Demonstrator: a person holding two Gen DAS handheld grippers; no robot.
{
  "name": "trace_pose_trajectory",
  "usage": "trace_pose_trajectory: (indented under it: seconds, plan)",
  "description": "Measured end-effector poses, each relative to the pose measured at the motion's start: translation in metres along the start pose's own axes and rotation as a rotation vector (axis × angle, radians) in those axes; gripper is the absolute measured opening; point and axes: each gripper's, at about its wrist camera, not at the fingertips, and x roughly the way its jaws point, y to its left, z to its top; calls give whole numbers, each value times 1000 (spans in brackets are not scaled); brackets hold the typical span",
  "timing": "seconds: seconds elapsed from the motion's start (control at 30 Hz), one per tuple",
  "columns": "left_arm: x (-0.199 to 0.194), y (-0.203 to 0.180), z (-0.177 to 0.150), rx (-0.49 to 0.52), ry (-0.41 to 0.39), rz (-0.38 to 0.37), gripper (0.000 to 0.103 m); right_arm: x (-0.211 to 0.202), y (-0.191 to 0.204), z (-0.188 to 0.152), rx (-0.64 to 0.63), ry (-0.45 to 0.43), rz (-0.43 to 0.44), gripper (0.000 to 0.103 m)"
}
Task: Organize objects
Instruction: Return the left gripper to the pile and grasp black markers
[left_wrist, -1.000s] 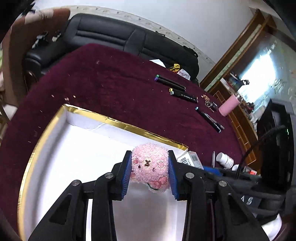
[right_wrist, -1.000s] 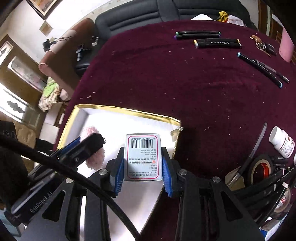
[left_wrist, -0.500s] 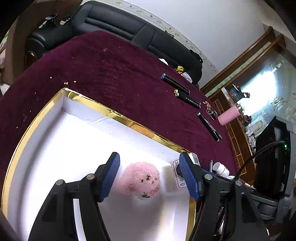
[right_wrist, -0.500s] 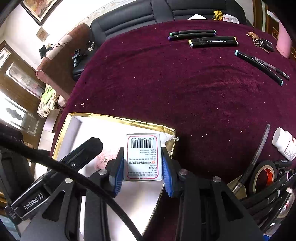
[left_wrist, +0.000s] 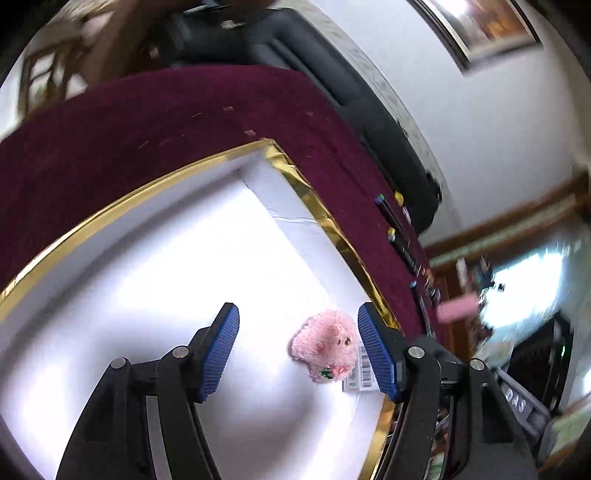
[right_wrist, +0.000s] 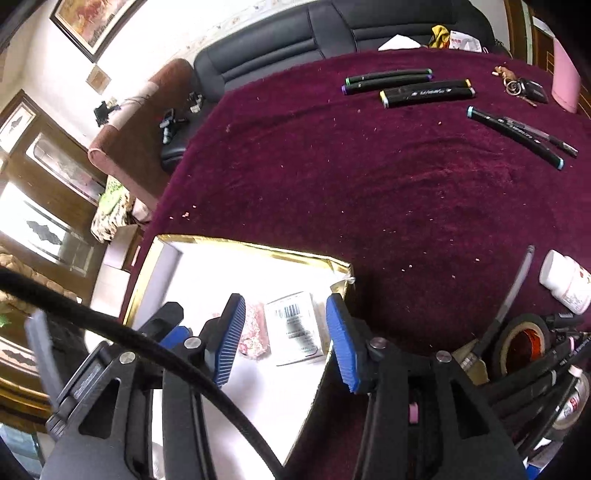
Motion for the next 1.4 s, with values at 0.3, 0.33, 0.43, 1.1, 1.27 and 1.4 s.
trace_pose_trajectory:
  seconds: [0.3,0.33,0.43,1.1,1.27,1.4]
  plan:
    - [-19,1,-25,-15,-127,74,61,-53,-21,-29,16,-70,57,45]
    - [-22,-4,-26,9,-137,85,61,-62,-23,-32,11,-86,57,45]
    - [-39,-27,-28,102,-181,93,61,-107,-32,-46,-14,-178,50,45]
    - [91,-182,-184,836,354,211,61,-199,-177,-156,235,-371,-6,99]
    - [81,-182,-224,893,563,31,61,-194,-188,-156,249,-357,11,99]
    - [66,-190,-220,952,486,27,61,-190,-194,-159,250,-352,28,99]
